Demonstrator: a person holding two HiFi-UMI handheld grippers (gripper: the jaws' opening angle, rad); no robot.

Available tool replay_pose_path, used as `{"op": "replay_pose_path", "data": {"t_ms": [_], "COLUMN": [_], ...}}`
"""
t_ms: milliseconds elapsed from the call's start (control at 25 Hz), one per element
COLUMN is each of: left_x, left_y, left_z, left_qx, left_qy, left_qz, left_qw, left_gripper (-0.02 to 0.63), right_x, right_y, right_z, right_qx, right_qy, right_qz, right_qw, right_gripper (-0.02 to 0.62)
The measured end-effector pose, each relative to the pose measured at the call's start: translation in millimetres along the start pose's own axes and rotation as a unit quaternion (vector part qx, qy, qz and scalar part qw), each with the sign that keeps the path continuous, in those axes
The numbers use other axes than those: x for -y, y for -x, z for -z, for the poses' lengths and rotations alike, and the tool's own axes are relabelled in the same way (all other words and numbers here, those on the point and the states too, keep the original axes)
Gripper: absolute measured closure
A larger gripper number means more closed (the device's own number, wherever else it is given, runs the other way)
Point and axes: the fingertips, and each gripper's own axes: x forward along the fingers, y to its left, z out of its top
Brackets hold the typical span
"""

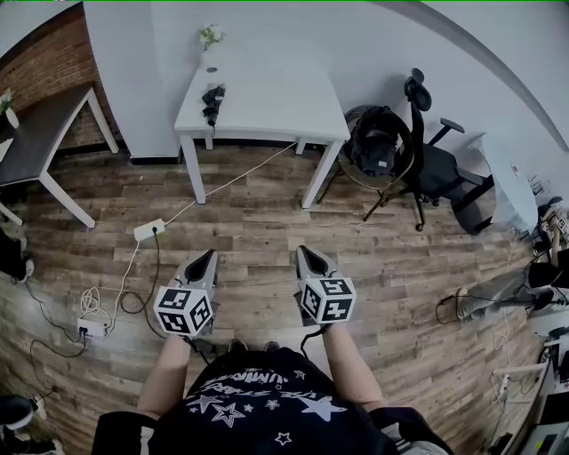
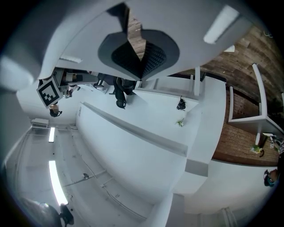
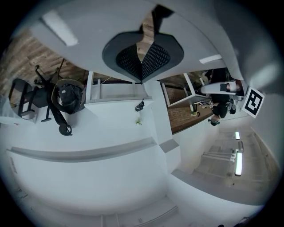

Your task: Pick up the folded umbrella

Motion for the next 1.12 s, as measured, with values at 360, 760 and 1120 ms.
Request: {"op": "replay_pose_path", "data": {"t_ms": [360,760,1120], "left_x": [-33,-61,-106], "left_y": [7,-21,-95], "left_z": [7,0,-28], "left_qx": [-0.014,-0.018,-0.014], "left_qy": [0.006,0.012,0.013], "left_qz": [0.000,-0.012,-0.035], "left_qw": [0.9999,0.9997,0.9992], "left_gripper": [0.601,0.601,0.601], "right_x": [-12,-3,24], "right_y": [-10,-63,-167], "right_z": [15,7,-25], "right_qx": [-0.008,-0.013,-0.019], "right_qy": [-0.018,-0.025,-0.035], "right_qz": [0.015,0.007,-0.022], "right_qw": [1.000,1.000,0.999], "right_gripper": [0.578,0.578,0.578]}}
